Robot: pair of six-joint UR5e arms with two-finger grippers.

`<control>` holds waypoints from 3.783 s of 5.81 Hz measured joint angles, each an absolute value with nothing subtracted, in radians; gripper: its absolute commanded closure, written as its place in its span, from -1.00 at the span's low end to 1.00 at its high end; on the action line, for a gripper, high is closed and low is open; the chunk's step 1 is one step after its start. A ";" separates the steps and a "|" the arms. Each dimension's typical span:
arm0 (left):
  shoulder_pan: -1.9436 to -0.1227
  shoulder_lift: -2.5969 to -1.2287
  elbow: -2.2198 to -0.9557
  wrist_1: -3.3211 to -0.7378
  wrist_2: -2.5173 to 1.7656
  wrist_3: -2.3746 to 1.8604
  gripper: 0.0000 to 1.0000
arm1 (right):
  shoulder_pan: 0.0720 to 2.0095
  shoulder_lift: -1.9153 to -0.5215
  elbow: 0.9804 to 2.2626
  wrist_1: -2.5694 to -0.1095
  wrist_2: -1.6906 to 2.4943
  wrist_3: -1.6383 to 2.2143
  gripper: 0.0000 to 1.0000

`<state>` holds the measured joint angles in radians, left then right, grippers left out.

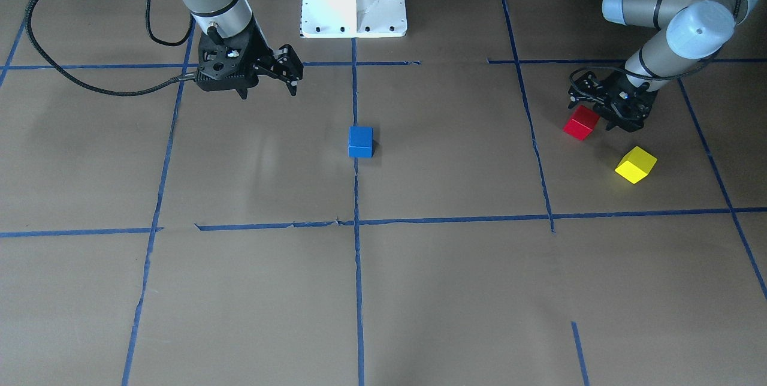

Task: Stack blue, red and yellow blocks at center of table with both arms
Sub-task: 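Release the blue cube and raise the right gripper while left grasps red cube, then carry the red cube with the left gripper over the blue cube, then lower the red cube onto the blue cube and open the left gripper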

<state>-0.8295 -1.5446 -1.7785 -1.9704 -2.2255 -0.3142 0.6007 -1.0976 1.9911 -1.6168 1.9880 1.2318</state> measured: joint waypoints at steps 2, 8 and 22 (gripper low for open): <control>-0.801 -1.547 -1.763 -1.972 -2.197 -0.315 0.62 | 0.599 -1.098 1.991 -1.617 1.987 1.232 -1.00; -0.730 -1.852 -1.871 -1.878 -2.193 -0.829 0.99 | 0.734 -1.237 2.071 -1.619 2.056 1.060 -1.00; -0.470 -2.460 -1.502 -1.526 -1.854 -1.145 -0.58 | 0.887 -1.436 2.156 -1.610 2.152 0.837 -1.00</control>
